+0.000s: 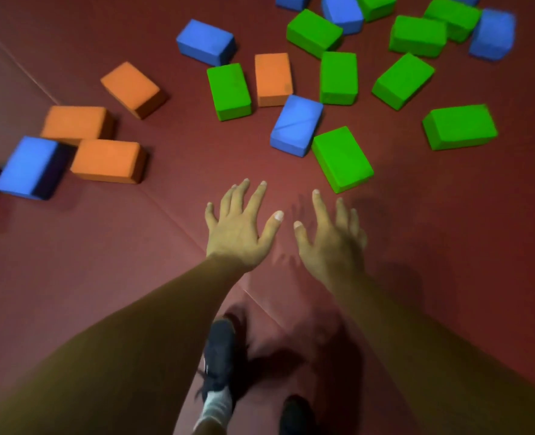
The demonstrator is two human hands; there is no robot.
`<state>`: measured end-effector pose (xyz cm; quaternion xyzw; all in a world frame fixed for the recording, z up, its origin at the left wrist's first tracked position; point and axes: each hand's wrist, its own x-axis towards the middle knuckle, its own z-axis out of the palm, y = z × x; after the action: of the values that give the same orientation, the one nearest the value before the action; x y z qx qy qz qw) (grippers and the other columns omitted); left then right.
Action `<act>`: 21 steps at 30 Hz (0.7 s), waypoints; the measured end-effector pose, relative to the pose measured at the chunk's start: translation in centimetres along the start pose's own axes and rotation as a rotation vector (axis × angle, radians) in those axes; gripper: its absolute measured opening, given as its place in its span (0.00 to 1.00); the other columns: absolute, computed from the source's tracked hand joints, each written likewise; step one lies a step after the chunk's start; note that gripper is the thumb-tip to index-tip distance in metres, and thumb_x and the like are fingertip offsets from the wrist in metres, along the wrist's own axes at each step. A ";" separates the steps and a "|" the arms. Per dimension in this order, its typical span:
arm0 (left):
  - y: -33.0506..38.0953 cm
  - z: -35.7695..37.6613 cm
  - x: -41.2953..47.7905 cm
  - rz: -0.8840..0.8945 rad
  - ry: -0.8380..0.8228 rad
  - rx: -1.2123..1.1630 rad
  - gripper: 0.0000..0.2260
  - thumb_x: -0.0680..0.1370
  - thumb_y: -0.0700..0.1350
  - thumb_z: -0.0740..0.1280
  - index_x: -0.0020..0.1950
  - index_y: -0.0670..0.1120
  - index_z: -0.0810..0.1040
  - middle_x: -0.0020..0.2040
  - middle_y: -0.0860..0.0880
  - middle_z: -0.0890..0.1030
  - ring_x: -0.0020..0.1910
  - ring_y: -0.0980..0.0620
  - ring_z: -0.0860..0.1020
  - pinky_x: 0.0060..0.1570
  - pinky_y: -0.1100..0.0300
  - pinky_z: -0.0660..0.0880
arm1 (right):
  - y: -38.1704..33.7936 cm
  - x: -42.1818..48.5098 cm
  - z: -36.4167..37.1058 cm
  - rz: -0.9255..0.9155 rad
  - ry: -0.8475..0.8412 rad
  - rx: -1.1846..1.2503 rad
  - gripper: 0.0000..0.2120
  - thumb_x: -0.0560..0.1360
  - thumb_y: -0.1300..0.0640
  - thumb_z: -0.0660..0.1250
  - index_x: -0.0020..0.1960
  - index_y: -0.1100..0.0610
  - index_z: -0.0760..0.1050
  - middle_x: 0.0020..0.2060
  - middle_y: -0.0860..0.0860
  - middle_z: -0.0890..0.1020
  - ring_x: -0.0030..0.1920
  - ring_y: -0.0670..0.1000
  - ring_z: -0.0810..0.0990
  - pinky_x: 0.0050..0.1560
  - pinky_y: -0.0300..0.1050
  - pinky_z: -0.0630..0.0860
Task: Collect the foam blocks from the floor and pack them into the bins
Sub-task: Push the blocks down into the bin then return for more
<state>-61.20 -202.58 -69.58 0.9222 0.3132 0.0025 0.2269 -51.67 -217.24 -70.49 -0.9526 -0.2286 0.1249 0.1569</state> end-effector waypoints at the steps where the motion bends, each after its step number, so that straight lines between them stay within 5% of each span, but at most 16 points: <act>1: -0.7 -0.2 2.4 0.002 -0.004 0.004 0.33 0.78 0.70 0.44 0.81 0.59 0.55 0.82 0.51 0.55 0.80 0.50 0.51 0.76 0.36 0.47 | -0.9 2.0 0.3 -0.002 0.000 -0.009 0.34 0.78 0.37 0.63 0.81 0.42 0.57 0.79 0.59 0.63 0.77 0.68 0.61 0.70 0.67 0.63; 6: -3.1 0.5 13.6 0.058 -0.046 0.006 0.33 0.78 0.69 0.44 0.81 0.58 0.55 0.82 0.49 0.56 0.80 0.48 0.52 0.76 0.35 0.48 | -3.7 11.0 3.6 0.001 0.024 -0.040 0.34 0.76 0.36 0.59 0.80 0.43 0.62 0.76 0.62 0.67 0.74 0.69 0.65 0.68 0.69 0.69; 10: -4.7 1.5 19.6 0.171 -0.099 0.086 0.32 0.79 0.68 0.45 0.82 0.57 0.56 0.82 0.47 0.57 0.80 0.46 0.54 0.76 0.36 0.47 | -4.5 16.8 5.2 0.108 -0.145 -0.057 0.34 0.80 0.36 0.56 0.82 0.40 0.48 0.82 0.57 0.52 0.80 0.64 0.51 0.76 0.64 0.55; 12: -5.2 2.0 22.2 0.168 -0.136 0.110 0.32 0.79 0.68 0.45 0.82 0.57 0.55 0.82 0.47 0.57 0.80 0.47 0.54 0.77 0.38 0.46 | -4.4 18.9 5.7 0.146 -0.120 -0.053 0.34 0.80 0.36 0.57 0.82 0.40 0.48 0.81 0.57 0.53 0.80 0.64 0.52 0.75 0.64 0.56; 21: -2.7 10.9 34.6 0.192 -0.162 0.145 0.34 0.77 0.73 0.48 0.80 0.59 0.59 0.80 0.44 0.59 0.79 0.45 0.56 0.76 0.37 0.50 | 3.1 31.1 10.5 0.242 -0.084 -0.072 0.34 0.80 0.35 0.58 0.82 0.41 0.51 0.81 0.59 0.55 0.80 0.65 0.53 0.73 0.67 0.58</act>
<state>-33.35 -185.24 -85.20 0.9591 0.2035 -0.0731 0.1830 -26.80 -202.52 -86.44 -0.9721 -0.1229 0.1745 0.0968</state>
